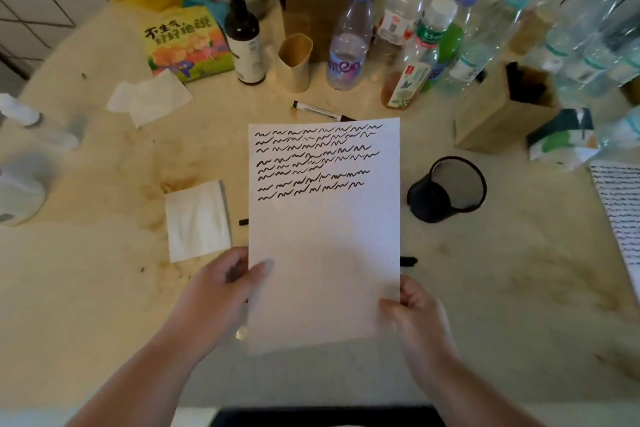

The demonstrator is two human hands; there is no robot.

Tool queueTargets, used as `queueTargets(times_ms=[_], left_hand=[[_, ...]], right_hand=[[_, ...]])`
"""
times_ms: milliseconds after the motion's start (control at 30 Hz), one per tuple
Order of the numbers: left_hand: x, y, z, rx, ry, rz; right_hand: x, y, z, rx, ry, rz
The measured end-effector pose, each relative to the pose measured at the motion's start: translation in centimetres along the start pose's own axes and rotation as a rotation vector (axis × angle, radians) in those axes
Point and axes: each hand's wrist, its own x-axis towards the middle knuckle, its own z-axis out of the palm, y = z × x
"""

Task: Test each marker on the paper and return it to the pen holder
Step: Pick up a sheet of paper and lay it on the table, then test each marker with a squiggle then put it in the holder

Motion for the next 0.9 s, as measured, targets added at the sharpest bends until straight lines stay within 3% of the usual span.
queueTargets(times_ms=[133,333,533,733,900], left_hand=[[2.4,0.1,-0.3,0.101,0.051,0.011],[3.6,-0.4,-0.3,0.099,0.002,0.089],[4.4,-0.2,0.4,0.067,-0.142,0.200],[5.8,1.3,1.4,0.026,0.139,0.419],[4.9,1.3,2.5,0.183,0.199,0.369]], right_hand=[[0.5,-2.3,0.1,0.002,-0.057,-0.072],[5.1,-6.3,-0.3,0.114,-0.149,-0.217],[7.2,-6.2,-0.1,0.000,-0.124,-0.443],[6.5,-3.9,-1.3,0.002,-0.236,-0.459],[4.6,-1.3,-2.4,-0.107,-0.273,-0.422]])
